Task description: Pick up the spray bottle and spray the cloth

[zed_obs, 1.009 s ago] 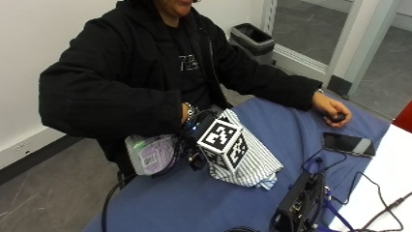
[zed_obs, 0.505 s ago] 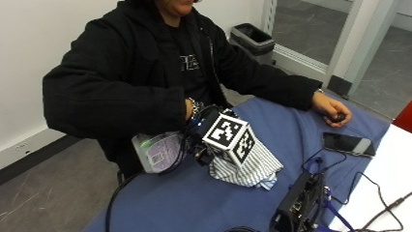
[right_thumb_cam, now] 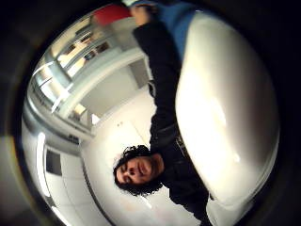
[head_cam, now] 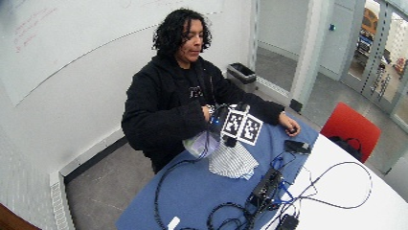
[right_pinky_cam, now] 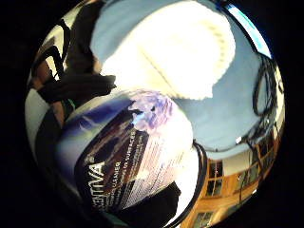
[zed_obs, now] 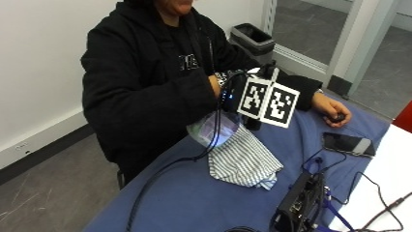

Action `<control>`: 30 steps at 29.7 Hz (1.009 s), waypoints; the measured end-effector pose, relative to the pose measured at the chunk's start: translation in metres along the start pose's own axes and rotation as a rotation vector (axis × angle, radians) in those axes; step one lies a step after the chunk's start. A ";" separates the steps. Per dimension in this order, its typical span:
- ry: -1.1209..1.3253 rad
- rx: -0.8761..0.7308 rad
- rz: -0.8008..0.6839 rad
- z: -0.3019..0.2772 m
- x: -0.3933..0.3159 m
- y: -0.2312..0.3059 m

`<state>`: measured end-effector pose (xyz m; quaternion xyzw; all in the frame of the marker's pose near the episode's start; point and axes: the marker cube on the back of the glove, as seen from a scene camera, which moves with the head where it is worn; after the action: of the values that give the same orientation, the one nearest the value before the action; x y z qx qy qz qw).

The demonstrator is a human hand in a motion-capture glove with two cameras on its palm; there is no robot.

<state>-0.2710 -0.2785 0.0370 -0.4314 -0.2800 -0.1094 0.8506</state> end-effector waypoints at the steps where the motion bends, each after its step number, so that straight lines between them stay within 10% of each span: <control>1: -0.032 0.027 -0.045 -0.003 -0.006 -0.007; 16: -0.345 0.645 -0.635 -0.025 -0.049 -0.130; 30: -0.247 0.741 -0.671 0.020 -0.029 -0.140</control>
<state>-0.3628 -0.3484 0.1240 0.0030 -0.5212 -0.2180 0.8251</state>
